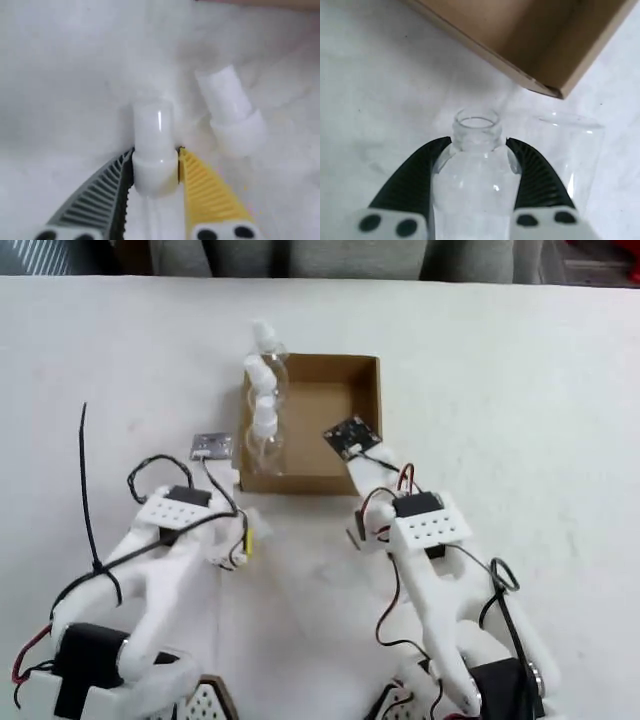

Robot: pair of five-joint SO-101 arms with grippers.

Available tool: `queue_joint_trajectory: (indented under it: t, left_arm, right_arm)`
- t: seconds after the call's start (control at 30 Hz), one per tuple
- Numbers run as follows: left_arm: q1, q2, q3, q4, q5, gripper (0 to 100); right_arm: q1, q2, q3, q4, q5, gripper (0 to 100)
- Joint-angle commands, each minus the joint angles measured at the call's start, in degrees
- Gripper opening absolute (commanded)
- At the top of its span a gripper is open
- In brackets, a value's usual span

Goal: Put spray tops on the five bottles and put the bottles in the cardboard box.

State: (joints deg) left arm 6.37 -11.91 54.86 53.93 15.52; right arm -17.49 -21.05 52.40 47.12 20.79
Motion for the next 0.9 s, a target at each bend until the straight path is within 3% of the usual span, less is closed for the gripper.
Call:
queue_joint_trajectory:
  t: [0.0, 0.33, 0.63, 0.87]
  left_arm:
    - [-0.4, 1.71, -2.29, 2.64, -3.69, 2]
    - [-7.69, 1.71, -5.27, -2.81, -3.96, 2]
    - [-7.69, 1.71, -4.22, -3.16, -3.96, 2]
    - [-8.13, 1.71, -4.31, -2.9, -3.96, 2]
  right_arm:
    - [0.22, -1.89, -0.53, -0.84, 0.7, 1.6]
    - [3.65, -6.64, -1.58, 0.13, 0.26, 1.6]
    - [4.79, -21.67, -1.85, 3.21, 0.62, 1.8]
    - [5.41, -29.76, 4.66, -10.68, 0.09, 1.6]
